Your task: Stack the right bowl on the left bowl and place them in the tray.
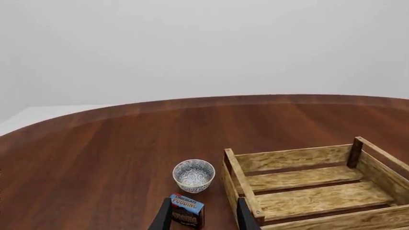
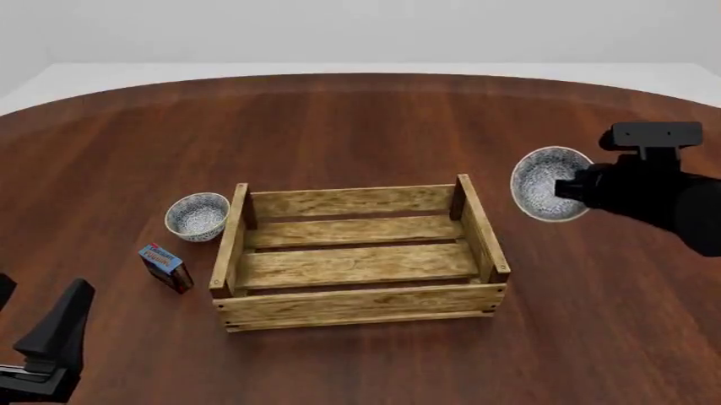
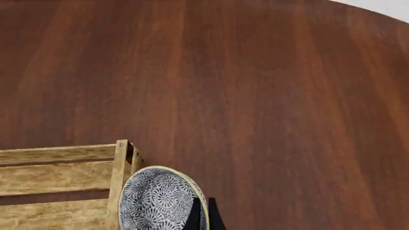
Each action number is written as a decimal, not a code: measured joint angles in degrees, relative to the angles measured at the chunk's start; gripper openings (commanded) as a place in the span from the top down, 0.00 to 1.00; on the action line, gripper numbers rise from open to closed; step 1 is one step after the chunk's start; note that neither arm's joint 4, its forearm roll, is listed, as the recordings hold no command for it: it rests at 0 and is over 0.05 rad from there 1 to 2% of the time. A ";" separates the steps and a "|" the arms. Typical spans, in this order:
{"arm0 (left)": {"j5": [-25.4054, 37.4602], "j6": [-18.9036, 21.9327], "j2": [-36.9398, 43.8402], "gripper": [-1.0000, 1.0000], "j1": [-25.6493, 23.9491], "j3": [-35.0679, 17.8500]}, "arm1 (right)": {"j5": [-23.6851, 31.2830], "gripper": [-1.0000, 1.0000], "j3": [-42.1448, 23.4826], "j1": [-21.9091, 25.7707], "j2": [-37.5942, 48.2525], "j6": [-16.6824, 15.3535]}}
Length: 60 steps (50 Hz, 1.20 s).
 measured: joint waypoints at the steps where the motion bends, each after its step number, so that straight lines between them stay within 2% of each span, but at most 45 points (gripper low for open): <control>1: 0.00 0.00 0.00 0.00 0.01 0.00 | 0.30 1.00 -0.12 0.40 -0.50 0.11; 17: -0.03 -0.07 0.00 0.00 0.05 -0.11 | 4.06 1.00 -3.51 6.83 -5.06 1.39; 28: 0.33 0.23 0.00 0.00 -0.30 -0.55 | 4.69 1.00 -5.05 11.61 -7.50 2.54; 45: 1.25 0.99 0.02 0.00 -0.57 -1.74 | 2.56 1.00 -5.12 17.51 -11.43 3.78; 60: 1.95 1.53 0.12 0.00 -0.50 -2.53 | -2.50 1.00 -3.78 21.57 -11.70 5.17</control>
